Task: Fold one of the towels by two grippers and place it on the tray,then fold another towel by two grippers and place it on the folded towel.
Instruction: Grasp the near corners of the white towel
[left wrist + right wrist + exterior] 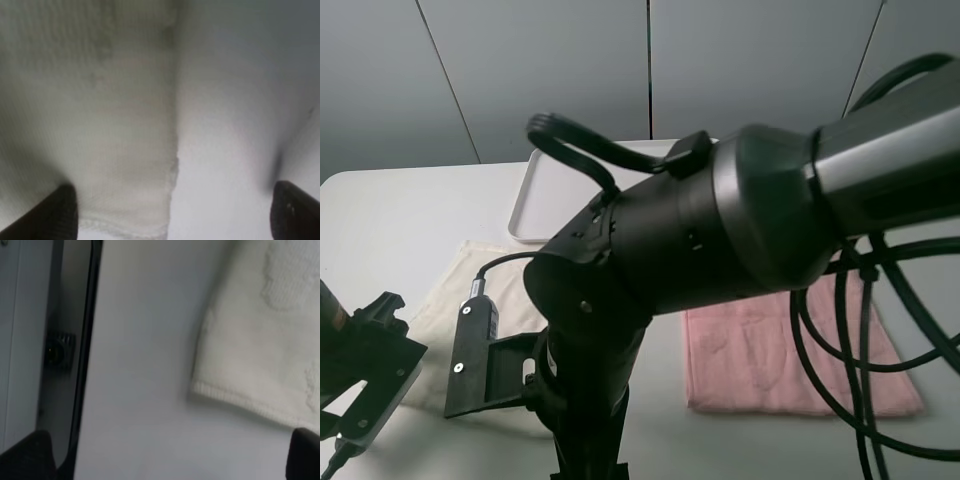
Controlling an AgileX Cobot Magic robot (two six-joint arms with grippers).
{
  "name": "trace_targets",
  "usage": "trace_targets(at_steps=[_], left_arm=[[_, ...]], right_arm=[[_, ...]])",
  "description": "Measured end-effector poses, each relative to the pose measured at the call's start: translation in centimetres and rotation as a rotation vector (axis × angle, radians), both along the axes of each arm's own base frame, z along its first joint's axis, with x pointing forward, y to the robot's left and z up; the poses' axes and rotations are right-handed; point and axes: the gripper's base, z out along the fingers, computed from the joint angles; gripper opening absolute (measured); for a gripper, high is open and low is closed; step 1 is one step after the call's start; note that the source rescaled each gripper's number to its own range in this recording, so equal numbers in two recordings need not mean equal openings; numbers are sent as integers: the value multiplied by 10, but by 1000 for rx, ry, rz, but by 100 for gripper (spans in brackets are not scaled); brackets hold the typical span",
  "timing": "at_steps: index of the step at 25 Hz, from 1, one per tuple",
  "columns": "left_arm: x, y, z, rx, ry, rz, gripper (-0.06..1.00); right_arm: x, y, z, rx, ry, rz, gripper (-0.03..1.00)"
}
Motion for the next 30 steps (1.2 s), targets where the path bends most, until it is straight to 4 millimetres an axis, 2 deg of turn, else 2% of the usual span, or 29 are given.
trace_targets(at_steps=[6,11,23,30], left_arm=[[0,0,0,-1,-4,-2,99],[2,-1,0,-13,-21,-3,99],[3,-2,0,-16,-27,-4,99],[3,-2,0,-16,-27,-4,99]], right_arm=[[-7,24,-11,-56,-5,14,100],[-2,34,-20,-99,-14,8,100],[1,33,-47,-173,-25,-15,100],[1,33,-50,-180,-21,-31,100]])
